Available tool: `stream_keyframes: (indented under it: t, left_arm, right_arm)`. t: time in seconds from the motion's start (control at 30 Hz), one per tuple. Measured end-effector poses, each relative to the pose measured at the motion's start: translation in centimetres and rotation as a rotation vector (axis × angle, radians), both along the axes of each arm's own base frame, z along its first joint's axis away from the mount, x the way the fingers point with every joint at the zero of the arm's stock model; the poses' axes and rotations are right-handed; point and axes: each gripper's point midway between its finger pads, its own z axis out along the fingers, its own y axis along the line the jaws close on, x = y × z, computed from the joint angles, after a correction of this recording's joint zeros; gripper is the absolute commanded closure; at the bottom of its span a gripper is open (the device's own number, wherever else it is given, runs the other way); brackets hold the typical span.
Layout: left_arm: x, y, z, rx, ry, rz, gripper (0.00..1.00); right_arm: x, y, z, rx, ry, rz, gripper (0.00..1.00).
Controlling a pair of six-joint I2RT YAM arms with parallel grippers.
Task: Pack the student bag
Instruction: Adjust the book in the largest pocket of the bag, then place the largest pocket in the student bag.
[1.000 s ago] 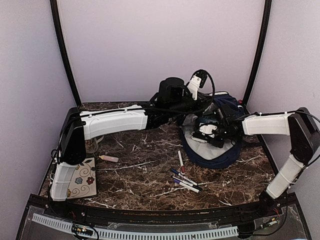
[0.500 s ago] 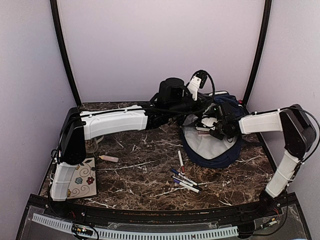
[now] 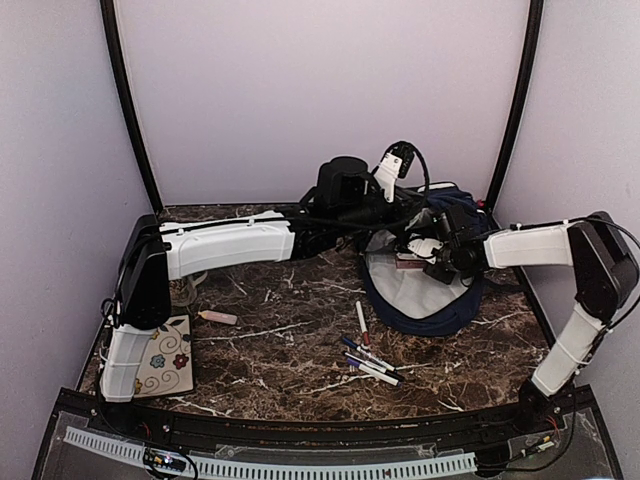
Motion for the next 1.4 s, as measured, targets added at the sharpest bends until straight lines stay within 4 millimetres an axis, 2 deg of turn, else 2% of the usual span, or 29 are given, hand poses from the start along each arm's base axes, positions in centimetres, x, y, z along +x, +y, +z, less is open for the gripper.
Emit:
stream_keyframes:
  t: [0.17, 0.3, 0.33, 0.4, 0.63, 0.83, 0.93, 1.07, 1.23, 1.33, 1.4]
  left_arm:
    - [-0.1, 0.4, 0.2, 0.001, 0.005, 0.005, 1.0]
    - [-0.2, 0.5, -0.7, 0.017, 0.032, 0.006, 1.0]
    - [-0.3, 0.6, -0.9, 0.02, 0.042, 0.007, 1.0]
    - [-0.4, 0.7, -1.5, 0.026, 0.063, 0.006, 1.0]
    - [-1.2, 1.1, -4.8, 0.07, 0.15, -0.01, 1.0]
    - [-2.3, 1.2, -8.4, 0.118, 0.221, -0.037, 1.0]
    - [-2.8, 1.2, -9.2, 0.126, 0.245, -0.052, 1.0]
    - [-3.1, 1.2, -9.5, 0.124, 0.268, -0.067, 1.0]
    - [-3.4, 1.1, -9.8, 0.126, 0.279, -0.082, 1.0]
    - [-3.7, 1.2, -10.7, 0.137, 0.294, -0.093, 1.0]
    - [-4.0, 1.4, -11.5, 0.145, 0.31, -0.1, 1.0]
  right_arm:
    - [-4.0, 1.5, 1.6, 0.092, 0.062, 0.084, 0.45]
    - [-7.6, 2.9, 4.4, 0.18, 0.073, 0.179, 0.42]
    - [-8.0, 3.2, 4.6, 0.186, 0.077, 0.193, 0.42]
    - [-10.0, 3.9, 5.2, 0.219, 0.119, 0.253, 0.41]
    - [-18.2, 4.9, 5.0, 0.307, 0.34, 0.415, 0.41]
    - [-21.7, 4.4, 6.1, 0.347, 0.427, 0.448, 0.38]
    - [-22.0, 4.4, 7.8, 0.366, 0.409, 0.459, 0.38]
    - [-21.0, 3.8, 10.1, 0.407, 0.351, 0.437, 0.38]
    - [-16.9, 0.2, 13.4, 0.505, 0.292, 0.282, 0.38]
    - [-13.8, -2.5, 15.8, 0.583, 0.253, 0.196, 0.37]
    - [-12.4, -3.6, 16.6, 0.628, 0.242, 0.158, 0.37]
